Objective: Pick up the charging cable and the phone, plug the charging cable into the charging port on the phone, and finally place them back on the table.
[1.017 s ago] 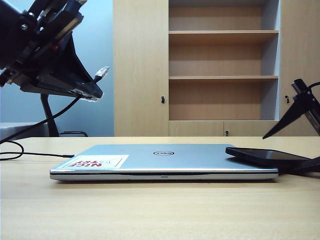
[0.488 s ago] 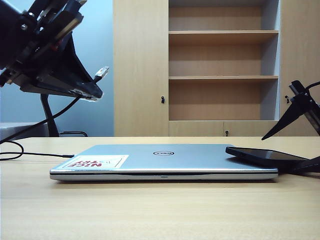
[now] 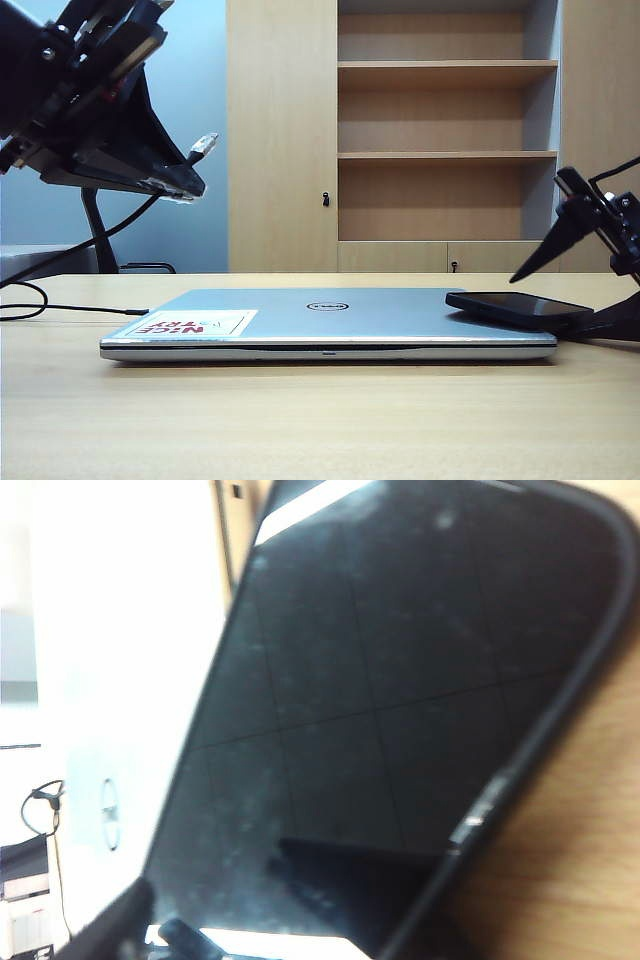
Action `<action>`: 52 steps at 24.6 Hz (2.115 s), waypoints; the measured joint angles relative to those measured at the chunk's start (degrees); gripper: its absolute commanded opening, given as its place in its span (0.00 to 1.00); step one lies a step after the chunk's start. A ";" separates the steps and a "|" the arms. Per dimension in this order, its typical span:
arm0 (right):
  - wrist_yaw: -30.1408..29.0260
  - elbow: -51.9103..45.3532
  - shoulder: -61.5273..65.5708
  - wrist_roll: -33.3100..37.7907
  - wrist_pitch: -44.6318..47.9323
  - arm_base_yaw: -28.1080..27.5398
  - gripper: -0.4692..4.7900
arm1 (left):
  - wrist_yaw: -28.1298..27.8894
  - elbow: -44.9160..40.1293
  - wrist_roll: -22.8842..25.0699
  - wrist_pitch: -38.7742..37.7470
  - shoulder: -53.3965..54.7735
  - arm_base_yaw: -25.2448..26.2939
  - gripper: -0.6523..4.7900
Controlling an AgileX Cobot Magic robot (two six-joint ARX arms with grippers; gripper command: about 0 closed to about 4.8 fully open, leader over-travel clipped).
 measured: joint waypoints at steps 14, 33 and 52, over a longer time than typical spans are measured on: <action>2.86 0.02 -0.02 -0.28 -0.50 0.15 0.58 | 0.00 0.00 0.00 0.00 0.00 -0.02 0.11; 1.99 -0.11 -0.04 1.33 0.33 -0.46 0.15 | 0.00 0.00 0.00 -0.02 0.00 -0.02 0.11; 5.57 -0.55 -11.80 -0.68 -4.52 0.13 0.08 | 0.00 0.00 0.00 -0.04 0.00 0.00 0.11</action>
